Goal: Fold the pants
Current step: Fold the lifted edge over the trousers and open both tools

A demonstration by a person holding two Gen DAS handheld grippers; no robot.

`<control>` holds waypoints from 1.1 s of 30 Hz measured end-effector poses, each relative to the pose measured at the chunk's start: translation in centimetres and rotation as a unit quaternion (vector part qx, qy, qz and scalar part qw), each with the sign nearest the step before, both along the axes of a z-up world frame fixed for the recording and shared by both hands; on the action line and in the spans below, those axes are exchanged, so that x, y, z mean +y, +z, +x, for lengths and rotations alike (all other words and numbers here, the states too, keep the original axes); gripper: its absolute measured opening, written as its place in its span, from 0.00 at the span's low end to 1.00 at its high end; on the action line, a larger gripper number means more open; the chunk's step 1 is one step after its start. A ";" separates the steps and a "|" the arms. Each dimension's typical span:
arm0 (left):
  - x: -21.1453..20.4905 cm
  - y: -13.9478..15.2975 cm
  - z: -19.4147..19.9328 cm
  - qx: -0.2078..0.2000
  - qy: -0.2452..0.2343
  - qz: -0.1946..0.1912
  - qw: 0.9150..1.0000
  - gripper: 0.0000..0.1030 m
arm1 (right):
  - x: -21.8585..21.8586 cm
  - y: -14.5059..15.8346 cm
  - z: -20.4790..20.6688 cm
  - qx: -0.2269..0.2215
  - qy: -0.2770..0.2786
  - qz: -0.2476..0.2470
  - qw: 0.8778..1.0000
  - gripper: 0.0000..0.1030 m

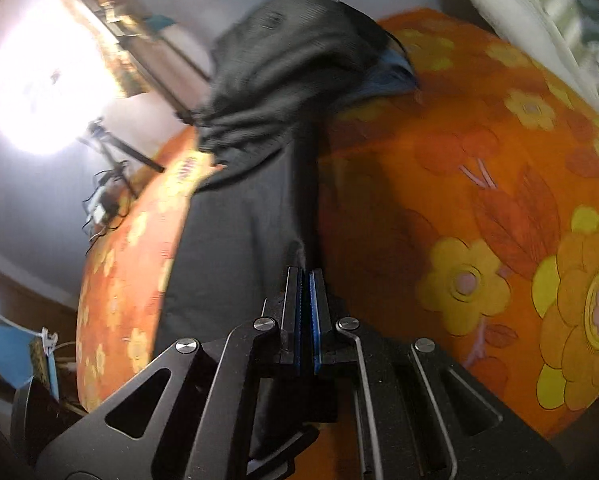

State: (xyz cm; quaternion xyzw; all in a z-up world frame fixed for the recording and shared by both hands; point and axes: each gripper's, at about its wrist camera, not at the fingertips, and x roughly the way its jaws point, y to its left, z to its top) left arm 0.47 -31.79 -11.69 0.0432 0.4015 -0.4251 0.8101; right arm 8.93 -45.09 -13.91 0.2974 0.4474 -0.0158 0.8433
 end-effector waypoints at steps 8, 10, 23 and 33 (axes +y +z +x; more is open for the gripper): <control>1.6 0.7 -0.1 0.015 -0.033 0.025 0.999 0.14 | 0.5 -1.2 0.3 0.014 0.015 -0.034 0.999 0.04; 2.9 1.4 -1.0 0.007 -0.042 0.031 0.999 0.14 | 0.4 -1.2 -0.1 0.015 0.022 -0.031 0.999 0.04; 11.0 2.3 5.5 0.001 0.072 0.033 0.997 0.20 | 0.1 -1.3 -1.8 0.031 0.035 -0.123 0.991 0.06; 9.1 -0.4 4.2 0.015 0.035 0.077 0.996 0.20 | 2.5 0.9 -0.9 -0.037 0.095 -0.109 0.989 0.18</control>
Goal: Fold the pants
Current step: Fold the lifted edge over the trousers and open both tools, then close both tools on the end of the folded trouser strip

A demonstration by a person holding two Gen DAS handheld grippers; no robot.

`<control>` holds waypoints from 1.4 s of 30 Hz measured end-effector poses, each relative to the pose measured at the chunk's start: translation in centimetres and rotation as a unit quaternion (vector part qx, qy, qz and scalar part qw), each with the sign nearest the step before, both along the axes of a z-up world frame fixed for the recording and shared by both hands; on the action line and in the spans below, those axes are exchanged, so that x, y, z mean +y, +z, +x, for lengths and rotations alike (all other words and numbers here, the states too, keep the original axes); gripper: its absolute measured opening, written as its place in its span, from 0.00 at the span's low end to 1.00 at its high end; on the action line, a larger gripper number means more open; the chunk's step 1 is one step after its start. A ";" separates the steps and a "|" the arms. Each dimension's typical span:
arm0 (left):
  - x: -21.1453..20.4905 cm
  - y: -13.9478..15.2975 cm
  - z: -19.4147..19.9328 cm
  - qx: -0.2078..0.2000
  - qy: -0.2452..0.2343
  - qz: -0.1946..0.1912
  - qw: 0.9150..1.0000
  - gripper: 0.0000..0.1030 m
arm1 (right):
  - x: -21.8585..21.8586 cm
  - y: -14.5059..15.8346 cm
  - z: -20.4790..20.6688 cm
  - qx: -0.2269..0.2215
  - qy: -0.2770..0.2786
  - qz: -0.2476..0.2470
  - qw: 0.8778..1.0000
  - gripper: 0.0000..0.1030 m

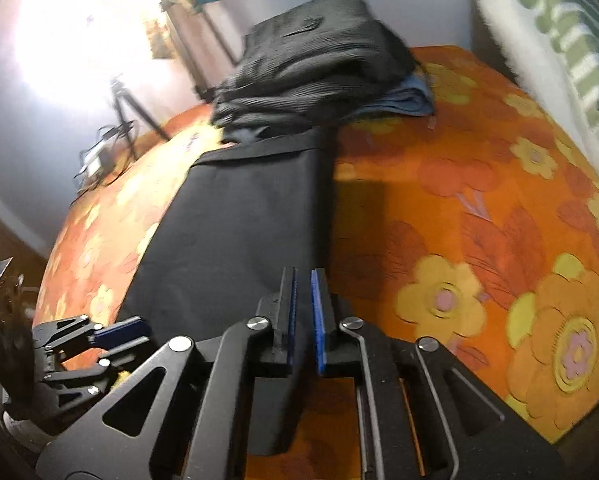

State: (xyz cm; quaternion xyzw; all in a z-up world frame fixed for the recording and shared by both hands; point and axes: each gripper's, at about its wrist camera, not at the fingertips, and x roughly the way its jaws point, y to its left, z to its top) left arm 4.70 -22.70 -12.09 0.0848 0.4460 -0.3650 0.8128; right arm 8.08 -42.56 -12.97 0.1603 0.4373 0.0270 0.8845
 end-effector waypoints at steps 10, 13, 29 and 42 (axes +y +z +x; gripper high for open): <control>2.4 2.3 1.5 0.007 0.038 -0.029 0.999 0.45 | -1.5 -2.0 2.0 0.058 -0.016 0.006 0.998 0.55; 3.5 3.3 4.0 0.008 0.081 -0.053 0.995 0.52 | -2.7 -1.9 2.3 0.045 -0.025 0.036 0.998 0.71; 3.8 -1.5 12.0 0.111 0.153 -0.071 0.979 0.56 | -2.4 -4.1 4.4 0.049 -0.008 0.049 0.998 0.73; 1.4 -1.8 11.8 0.077 0.123 -0.072 0.987 0.59 | -0.3 -4.4 4.6 0.046 0.026 0.066 0.996 0.38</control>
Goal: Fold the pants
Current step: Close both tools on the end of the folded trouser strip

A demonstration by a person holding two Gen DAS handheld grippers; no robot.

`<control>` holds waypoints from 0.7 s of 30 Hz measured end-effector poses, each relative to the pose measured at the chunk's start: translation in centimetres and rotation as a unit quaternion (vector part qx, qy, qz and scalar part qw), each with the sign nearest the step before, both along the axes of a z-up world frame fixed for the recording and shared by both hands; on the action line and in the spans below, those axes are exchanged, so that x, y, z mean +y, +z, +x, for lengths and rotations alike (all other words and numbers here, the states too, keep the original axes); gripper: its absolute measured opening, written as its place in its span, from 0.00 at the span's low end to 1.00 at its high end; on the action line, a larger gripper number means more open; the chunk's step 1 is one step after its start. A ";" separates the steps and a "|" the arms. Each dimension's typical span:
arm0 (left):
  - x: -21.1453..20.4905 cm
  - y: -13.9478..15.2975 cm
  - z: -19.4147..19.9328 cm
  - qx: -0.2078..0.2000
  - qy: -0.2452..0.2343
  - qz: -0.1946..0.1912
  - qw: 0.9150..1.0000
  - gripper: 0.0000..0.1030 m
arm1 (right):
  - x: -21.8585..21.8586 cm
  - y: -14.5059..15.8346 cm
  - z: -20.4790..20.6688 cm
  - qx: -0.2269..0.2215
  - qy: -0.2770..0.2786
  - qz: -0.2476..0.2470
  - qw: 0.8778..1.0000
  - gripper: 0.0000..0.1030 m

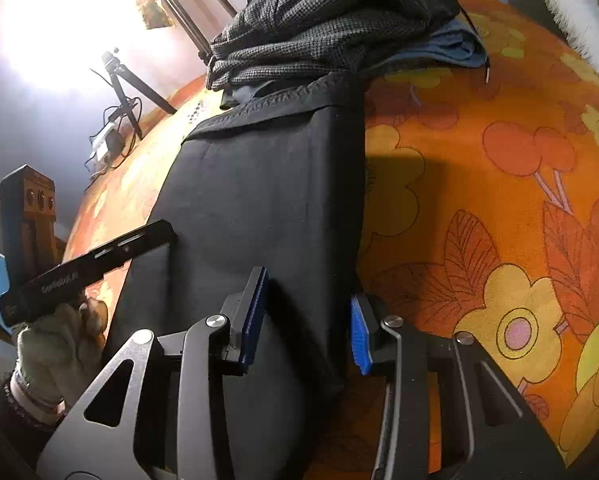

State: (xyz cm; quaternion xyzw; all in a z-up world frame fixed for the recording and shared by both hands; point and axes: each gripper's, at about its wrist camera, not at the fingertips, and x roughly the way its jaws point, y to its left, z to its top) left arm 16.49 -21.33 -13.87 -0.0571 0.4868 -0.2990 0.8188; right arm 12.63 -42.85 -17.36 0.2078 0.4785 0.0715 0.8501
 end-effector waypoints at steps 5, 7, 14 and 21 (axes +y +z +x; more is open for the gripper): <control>-0.7 0.0 0.0 0.002 0.000 0.003 1.000 0.41 | -0.5 -0.2 0.1 0.007 -0.024 0.018 1.000 0.27; -0.6 0.0 0.0 0.000 0.004 0.003 1.000 0.36 | -0.3 0.1 0.0 0.002 -0.024 0.010 1.000 0.22; -0.7 0.1 -0.1 -0.008 0.006 0.009 1.000 0.32 | -0.5 -0.1 0.2 0.005 -0.019 0.012 1.000 0.24; -0.8 0.1 -0.1 -0.014 0.005 0.014 1.000 0.32 | 0.5 -0.1 0.6 0.002 -0.014 -0.005 1.000 0.35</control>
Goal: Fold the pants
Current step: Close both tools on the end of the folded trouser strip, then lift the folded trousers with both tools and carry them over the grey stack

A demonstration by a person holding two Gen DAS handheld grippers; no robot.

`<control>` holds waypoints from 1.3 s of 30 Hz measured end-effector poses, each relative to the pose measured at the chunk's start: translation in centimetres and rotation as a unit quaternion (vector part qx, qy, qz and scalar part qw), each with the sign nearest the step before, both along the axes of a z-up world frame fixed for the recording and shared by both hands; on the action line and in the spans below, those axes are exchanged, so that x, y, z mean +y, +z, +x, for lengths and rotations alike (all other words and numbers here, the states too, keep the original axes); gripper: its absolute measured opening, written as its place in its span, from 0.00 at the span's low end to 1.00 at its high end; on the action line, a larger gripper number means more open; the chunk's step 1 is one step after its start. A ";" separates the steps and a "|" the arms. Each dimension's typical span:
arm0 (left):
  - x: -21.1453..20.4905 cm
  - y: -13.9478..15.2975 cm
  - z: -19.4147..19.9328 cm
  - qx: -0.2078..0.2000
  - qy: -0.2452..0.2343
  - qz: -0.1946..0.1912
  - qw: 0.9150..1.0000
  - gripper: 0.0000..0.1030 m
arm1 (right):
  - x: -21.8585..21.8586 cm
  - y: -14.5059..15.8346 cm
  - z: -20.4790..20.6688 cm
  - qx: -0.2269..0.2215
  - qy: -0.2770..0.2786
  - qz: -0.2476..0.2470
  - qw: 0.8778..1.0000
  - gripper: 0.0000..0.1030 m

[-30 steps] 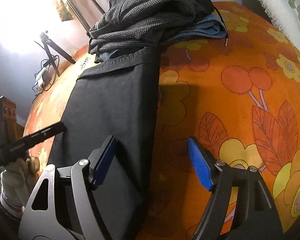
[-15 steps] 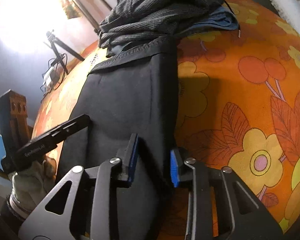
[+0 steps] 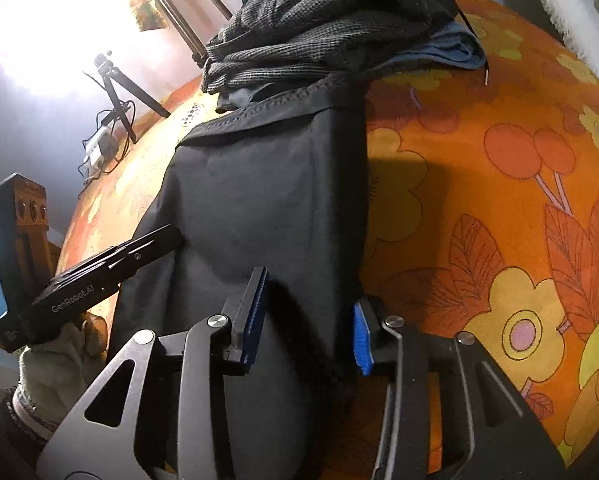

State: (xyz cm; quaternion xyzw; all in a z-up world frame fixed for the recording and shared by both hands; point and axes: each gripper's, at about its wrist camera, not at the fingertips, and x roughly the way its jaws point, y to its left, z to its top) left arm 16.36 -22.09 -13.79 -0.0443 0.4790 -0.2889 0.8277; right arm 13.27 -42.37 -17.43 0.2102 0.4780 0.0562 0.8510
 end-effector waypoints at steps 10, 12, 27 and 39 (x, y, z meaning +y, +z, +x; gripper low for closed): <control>-0.3 0.7 -0.4 -0.011 0.004 0.003 1.000 0.25 | 0.4 1.9 -0.7 -0.030 0.000 -0.010 1.000 0.13; -0.4 1.0 -0.6 -0.020 0.004 0.006 1.000 0.21 | 0.4 2.1 -0.7 -0.031 -0.002 -0.008 0.999 0.13; -0.7 4.2 -3.0 -0.077 -0.012 -0.004 0.997 0.11 | 2.1 6.3 -2.9 -0.086 0.021 -0.053 0.995 0.07; -0.6 3.0 -2.3 -0.066 -0.002 0.006 0.998 0.11 | -0.7 2.0 -1.4 -0.017 -0.005 -0.048 0.999 0.42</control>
